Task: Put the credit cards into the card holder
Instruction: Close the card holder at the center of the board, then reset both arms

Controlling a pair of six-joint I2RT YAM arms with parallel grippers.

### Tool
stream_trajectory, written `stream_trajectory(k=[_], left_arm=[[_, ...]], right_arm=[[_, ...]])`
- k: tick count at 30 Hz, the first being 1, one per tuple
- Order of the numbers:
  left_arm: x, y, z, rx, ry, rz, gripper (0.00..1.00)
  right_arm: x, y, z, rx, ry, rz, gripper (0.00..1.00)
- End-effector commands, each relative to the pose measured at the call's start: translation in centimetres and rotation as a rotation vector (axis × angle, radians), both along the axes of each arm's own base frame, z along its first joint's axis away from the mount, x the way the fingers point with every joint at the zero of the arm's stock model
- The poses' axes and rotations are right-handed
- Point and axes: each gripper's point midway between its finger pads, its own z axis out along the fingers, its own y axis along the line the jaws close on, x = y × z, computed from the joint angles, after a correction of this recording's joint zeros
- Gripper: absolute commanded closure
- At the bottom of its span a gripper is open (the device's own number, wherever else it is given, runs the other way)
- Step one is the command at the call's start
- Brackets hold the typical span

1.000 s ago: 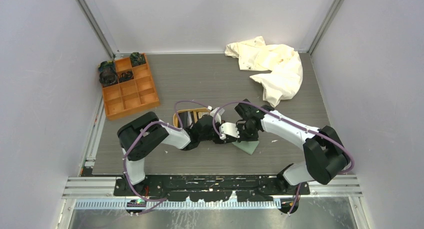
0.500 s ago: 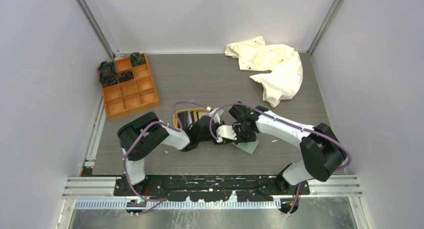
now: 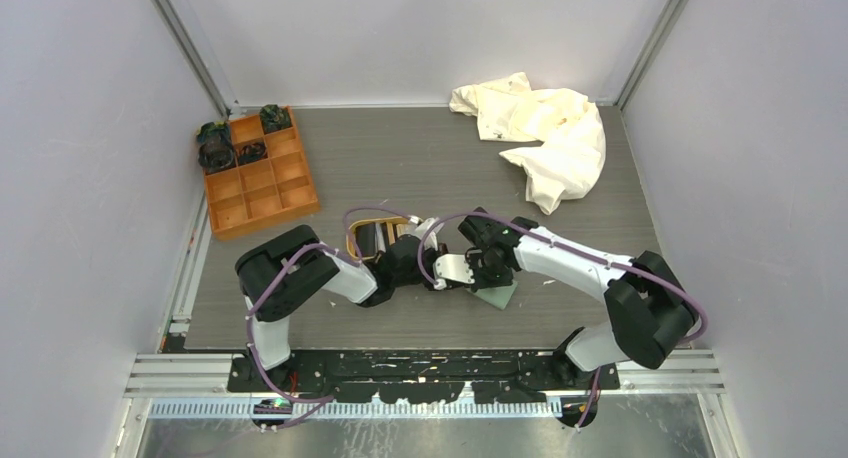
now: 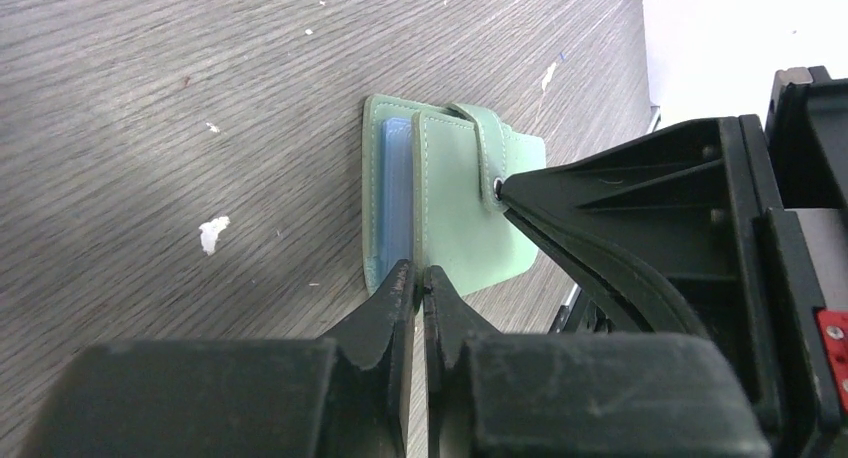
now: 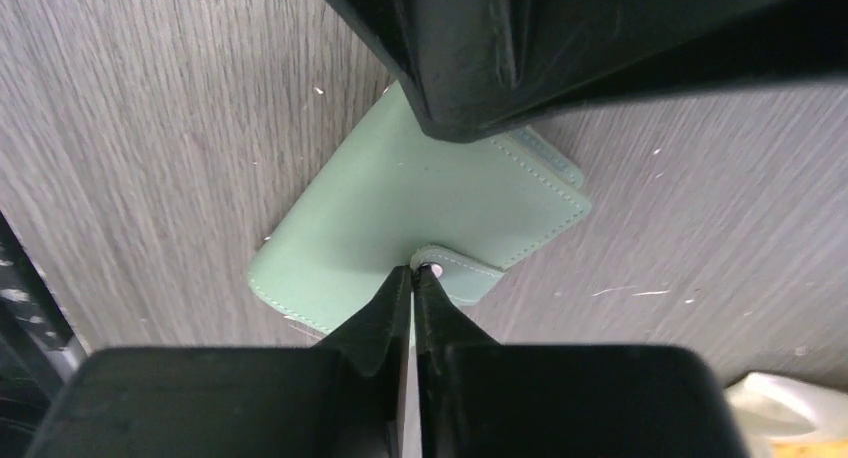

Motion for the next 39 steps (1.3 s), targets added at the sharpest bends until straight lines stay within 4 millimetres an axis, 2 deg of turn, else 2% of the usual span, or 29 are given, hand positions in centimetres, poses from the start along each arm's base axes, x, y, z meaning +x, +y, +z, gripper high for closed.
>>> stream_trajectory(k=[1, 2, 4, 7, 9, 13, 15, 17, 18, 19, 20, 21, 23, 24, 27, 31, 35, 39], left_arm=[[-0.2, -0.5, 1.7, -0.067, -0.031, -0.018, 0.91], [-0.1, -0.5, 2.0, -0.068, -0.037, -0.017, 0.89], [0.0, -0.2, 2.6, -0.063, -0.059, -0.011, 0.84], [0.4, 0.8, 4.0, -0.026, -0.123, 0.007, 0.78], [0.7, 1.9, 5.1, 0.015, -0.171, 0.027, 0.72], [0.9, 4.5, 8.0, 0.117, -0.285, 0.040, 0.65], [0.8, 5.9, 10.7, 0.124, -0.367, 0.044, 0.64], [0.5, 7.4, 13.2, 0.139, -0.447, 0.045, 0.62], [0.8, 8.6, 14.4, 0.162, -0.488, 0.074, 0.57], [0.8, 9.6, 15.6, 0.175, -0.527, 0.093, 0.47], [0.8, 10.6, 16.8, 0.186, -0.564, 0.110, 0.41], [0.6, 11.6, 18.2, 0.183, -0.602, 0.127, 0.28], [0.2, 13.5, 20.5, 0.164, -0.652, 0.168, 0.06], [0.0, 14.4, 21.8, 0.144, -0.667, 0.194, 0.01], [-1.4, 17.0, 24.9, 0.092, -0.700, 0.231, 0.00], [-2.9, 20.0, 27.2, 0.060, -0.709, 0.284, 0.00], [-3.6, 21.5, 27.3, 0.074, -0.687, 0.303, 0.00], [-4.0, 21.7, 26.9, 0.094, -0.661, 0.285, 0.00]], right_arm=[[-3.5, -0.7, -2.0, -0.011, 0.148, -0.105, 0.82], [-2.7, 0.1, -1.3, 0.030, 0.120, -0.137, 0.75], [-1.1, 1.3, 0.9, 0.124, 0.056, -0.195, 0.53], [1.0, 1.9, 4.5, 0.269, -0.007, -0.275, 0.33], [2.1, 1.6, 6.9, 0.352, -0.040, -0.336, 0.22], [4.5, -0.7, 11.2, 0.473, -0.134, -0.505, 0.01], [6.8, -2.0, 14.2, 0.563, -0.215, -0.689, 0.00], [9.9, -3.7, 18.3, 0.654, -0.352, -0.930, 0.00], [11.5, -4.8, 20.5, 0.716, -0.444, -1.111, 0.01], [12.3, -6.2, 22.3, 0.739, -0.521, -1.220, 0.01], [12.4, -6.6, 23.8, 0.767, -0.542, -1.253, 0.01], [12.1, -6.2, 25.1, 0.796, -0.531, -1.246, 0.01], [10.9, -4.1, 27.0, 0.866, -0.434, -1.153, 0.01], [10.5, -3.4, 27.8, 0.888, -0.402, -1.119, 0.01], [10.2, -2.0, 29.9, 0.977, -0.342, -1.121, 0.01], [10.6, -1.8, 32.3, 1.075, -0.305, -1.247, 0.01], [10.3, -1.3, 33.7, 1.115, -0.275, -1.252, 0.00], [10.3, -1.2, 34.5, 1.133, -0.275, -1.248, 0.01]])
